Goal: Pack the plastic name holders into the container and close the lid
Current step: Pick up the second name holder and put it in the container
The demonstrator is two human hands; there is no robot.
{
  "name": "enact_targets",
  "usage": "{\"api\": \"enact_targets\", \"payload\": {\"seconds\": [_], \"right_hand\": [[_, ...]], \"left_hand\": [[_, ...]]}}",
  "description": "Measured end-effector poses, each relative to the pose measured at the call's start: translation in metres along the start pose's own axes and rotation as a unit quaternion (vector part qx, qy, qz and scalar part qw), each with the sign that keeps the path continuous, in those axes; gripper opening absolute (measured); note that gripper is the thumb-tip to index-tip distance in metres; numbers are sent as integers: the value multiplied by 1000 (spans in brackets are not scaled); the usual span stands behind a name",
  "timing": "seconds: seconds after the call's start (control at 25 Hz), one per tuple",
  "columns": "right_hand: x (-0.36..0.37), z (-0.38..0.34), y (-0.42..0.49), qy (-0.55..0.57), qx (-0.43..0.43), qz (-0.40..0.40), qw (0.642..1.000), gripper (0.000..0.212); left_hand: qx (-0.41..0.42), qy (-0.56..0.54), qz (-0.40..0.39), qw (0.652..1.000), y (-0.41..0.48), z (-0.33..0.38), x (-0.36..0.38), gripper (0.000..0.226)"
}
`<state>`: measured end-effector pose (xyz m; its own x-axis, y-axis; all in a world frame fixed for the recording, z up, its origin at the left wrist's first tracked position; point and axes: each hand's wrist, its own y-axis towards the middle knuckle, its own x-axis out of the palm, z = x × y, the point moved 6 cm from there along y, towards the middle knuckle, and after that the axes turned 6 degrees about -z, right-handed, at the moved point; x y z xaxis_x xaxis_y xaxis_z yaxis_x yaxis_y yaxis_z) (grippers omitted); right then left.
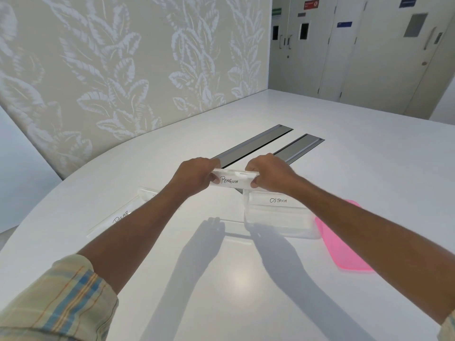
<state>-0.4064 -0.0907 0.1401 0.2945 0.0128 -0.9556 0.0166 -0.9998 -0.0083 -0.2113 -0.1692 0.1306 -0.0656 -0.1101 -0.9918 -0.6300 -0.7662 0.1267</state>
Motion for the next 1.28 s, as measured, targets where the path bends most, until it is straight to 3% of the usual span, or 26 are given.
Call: {"api": "enact_targets", "payload": {"seconds": [0.2,0.52,0.72,1.04,1.28], "right_hand": [[-20,56,-13,15,18,9,1000,39],[-4,130,-11,55,37,-1,998,36],[15,154,2,39,48,-21,998,36],[58,159,24,-148,40,-43,987,30],[80,165,27,-178,39,-73,981,29]], "left_hand": [[17,-5,-1,1000,35,53,1,22],[44,-19,-68,997,84,108,34,23],[63,-38,-66,995,97,119,59,38],[57,16,-123,991,111,122,98,34],[64,24,-154,986,116,126,120,37]]}}
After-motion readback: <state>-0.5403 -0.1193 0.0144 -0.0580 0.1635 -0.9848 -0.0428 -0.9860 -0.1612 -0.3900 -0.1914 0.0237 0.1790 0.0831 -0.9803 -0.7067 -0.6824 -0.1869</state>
